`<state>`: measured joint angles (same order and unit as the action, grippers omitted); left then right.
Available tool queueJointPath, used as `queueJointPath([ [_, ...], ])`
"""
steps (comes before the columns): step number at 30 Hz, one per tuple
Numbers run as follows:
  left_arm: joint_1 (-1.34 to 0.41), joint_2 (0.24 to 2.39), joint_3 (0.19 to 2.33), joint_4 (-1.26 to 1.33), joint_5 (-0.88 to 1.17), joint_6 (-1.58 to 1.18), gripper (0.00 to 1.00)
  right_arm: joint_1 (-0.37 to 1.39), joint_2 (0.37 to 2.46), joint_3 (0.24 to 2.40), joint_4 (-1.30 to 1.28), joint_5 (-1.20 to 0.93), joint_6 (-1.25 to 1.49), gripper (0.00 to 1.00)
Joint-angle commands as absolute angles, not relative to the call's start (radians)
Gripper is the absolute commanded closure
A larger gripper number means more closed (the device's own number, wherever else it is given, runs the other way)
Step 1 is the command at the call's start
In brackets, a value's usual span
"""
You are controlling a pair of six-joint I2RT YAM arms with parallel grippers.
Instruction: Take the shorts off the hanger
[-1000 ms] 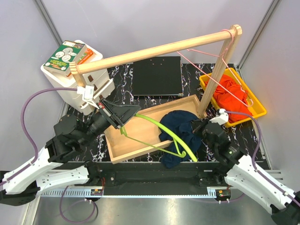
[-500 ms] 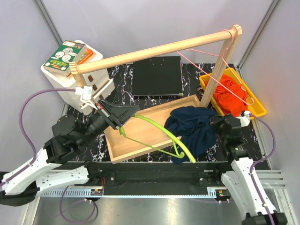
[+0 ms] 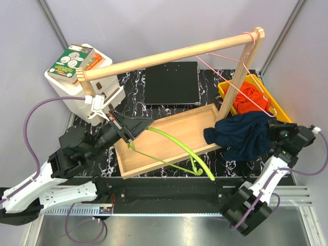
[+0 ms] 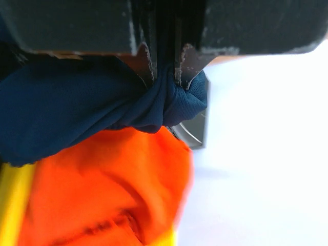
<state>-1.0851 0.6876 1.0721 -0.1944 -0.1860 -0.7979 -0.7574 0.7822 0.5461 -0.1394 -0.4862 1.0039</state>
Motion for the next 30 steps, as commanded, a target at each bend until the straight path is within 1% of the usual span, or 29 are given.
queueJointPath([
  [1, -1.083, 0.71, 1.118, -0.135, -0.14, -0.759, 1.0, -0.81, 0.834, 0.724, 0.044, -0.657, 1.063, 1.0],
  [3, -1.081, 0.721, 1.123, -0.135, -0.133, -0.741, 1.0, -0.81, 0.856, 0.81, 0.044, -0.632, 1.069, 1.0],
  [9, -1.083, 0.744, 1.147, -0.137, -0.129, -0.66, 1.0, -0.81, 1.031, 1.052, 0.054, -0.575, 1.052, 1.0],
  [14, -1.083, 0.767, 1.161, -0.146, -0.129, -0.621, 1.0, -0.81, 1.221, 1.26, 0.072, -0.656, 1.029, 1.0],
  [19, -1.083, 0.799, 1.163, -0.143, -0.121, -0.63, 1.0, -0.793, 1.357, 1.396, 0.12, -0.698, 1.043, 1.0],
  [21, -1.085, 0.807, 1.158, -0.141, -0.123, -0.641, 1.0, -0.734, 1.415, 1.452, 0.063, -0.692, 0.979, 1.0],
  [23, -1.086, 0.813, 1.151, -0.14, -0.127, -0.652, 1.0, -0.68, 1.445, 1.528, 0.008, -0.615, 0.863, 1.0],
  [28, -1.095, 0.819, 1.147, -0.141, -0.138, -0.661, 1.0, -0.565, 1.578, 1.543, 0.032, -0.47, 0.764, 1.0],
  [30, -1.1, 0.821, 1.147, -0.146, -0.141, -0.661, 1.0, -0.536, 1.674, 1.56, 0.02, -0.468, 0.744, 1.0],
])
